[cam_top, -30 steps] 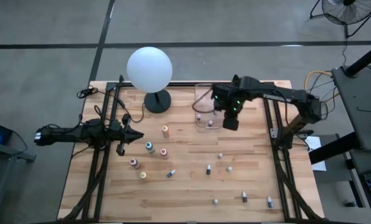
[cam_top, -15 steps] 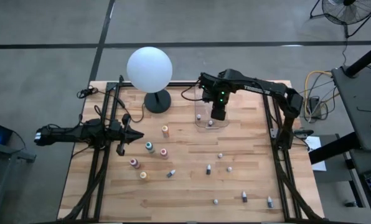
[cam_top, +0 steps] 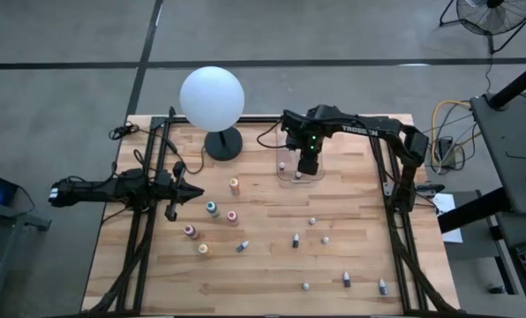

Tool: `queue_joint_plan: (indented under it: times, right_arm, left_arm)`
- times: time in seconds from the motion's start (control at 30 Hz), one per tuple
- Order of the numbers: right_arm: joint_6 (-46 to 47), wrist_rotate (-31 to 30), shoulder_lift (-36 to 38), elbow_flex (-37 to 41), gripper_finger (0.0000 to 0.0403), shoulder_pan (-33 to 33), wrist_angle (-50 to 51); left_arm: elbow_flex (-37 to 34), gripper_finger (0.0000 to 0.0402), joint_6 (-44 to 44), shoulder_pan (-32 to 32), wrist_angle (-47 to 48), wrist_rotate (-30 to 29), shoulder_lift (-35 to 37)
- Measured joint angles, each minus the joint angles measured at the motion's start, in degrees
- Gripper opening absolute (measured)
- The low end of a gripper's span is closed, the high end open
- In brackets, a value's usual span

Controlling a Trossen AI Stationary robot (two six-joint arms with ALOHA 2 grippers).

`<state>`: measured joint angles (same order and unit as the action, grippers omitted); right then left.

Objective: Pick & Place food coloring
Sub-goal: Put the small black food coloring bottle into the transparent bin

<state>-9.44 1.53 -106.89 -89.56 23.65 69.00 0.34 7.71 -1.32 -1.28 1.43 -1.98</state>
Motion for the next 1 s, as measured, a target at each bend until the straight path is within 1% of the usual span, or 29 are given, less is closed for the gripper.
queue_joint_plan:
  times: [0.6, 1.0]
  right_arm:
    - [-1.7, 0.0, 0.0, 6.3, 0.0054, -0.2, -6.8]
    - [-3.6, -0.2, -0.1, 8.6, 0.0054, -0.1, -10.1]
  left_arm:
    - [0.0, 0.0000, 0.0, 0.0, 0.0, 0.0, 0.0]
    - [0.0, 0.0000, 0.0, 0.0, 0.0, 0.0, 0.0]
